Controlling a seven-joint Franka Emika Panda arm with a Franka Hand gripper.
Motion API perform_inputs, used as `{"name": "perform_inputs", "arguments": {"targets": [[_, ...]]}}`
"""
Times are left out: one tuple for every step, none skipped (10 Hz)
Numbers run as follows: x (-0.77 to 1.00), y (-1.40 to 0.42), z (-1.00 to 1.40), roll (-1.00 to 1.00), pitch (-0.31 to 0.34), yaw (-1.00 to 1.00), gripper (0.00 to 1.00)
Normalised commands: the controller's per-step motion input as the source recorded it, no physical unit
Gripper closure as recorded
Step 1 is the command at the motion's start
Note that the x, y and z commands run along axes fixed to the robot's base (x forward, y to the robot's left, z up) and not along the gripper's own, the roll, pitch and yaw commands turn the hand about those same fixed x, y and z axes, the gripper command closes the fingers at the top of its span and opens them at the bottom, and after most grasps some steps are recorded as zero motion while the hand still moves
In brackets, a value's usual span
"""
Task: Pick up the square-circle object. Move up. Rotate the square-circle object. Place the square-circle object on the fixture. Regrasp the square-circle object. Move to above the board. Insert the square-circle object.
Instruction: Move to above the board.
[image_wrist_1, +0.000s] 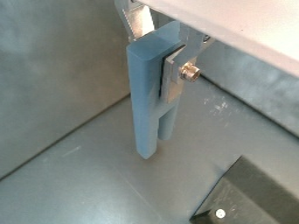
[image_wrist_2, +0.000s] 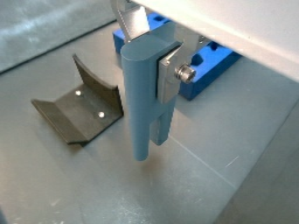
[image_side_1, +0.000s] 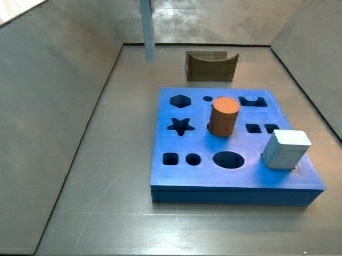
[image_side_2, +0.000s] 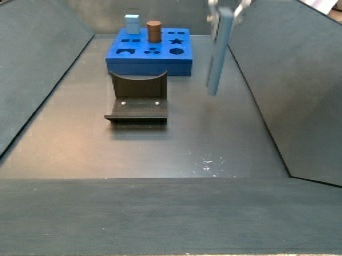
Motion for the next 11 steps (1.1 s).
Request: {"name": "perform_inputs", "arguments": {"targets": [[-0.05, -0.03, 1.0, 0.06, 0.039, 0.05, 1.0], [-0.05, -0.03, 1.0, 0.03, 0.046, 0.05, 1.0], [-0.04, -0.04, 1.0, 0.01, 0.057, 0.05, 1.0], [-0.03, -0.04, 1.0, -0.02, 0.069, 0.05, 1.0], [-0.01, -0.04, 1.0, -0.03, 0.077, 0.05, 1.0], [0.0, -0.03, 0.81, -0.05, 0.079, 0.05, 1.0], [0.0, -0.03, 0.65, -0.06, 0.077, 0.04, 1.0], [0.0, -0.03, 0.49, -0.07, 0.07, 0.04, 1.0], [0.0, -0.02, 0.33, -0.08, 0.067, 0.03, 1.0], [0.0, -0.02, 0.18, -0.08, 0.062, 0.03, 1.0], [0.27, -1.0, 0.17, -0.15, 0.441, -0.25, 1.0]]}}
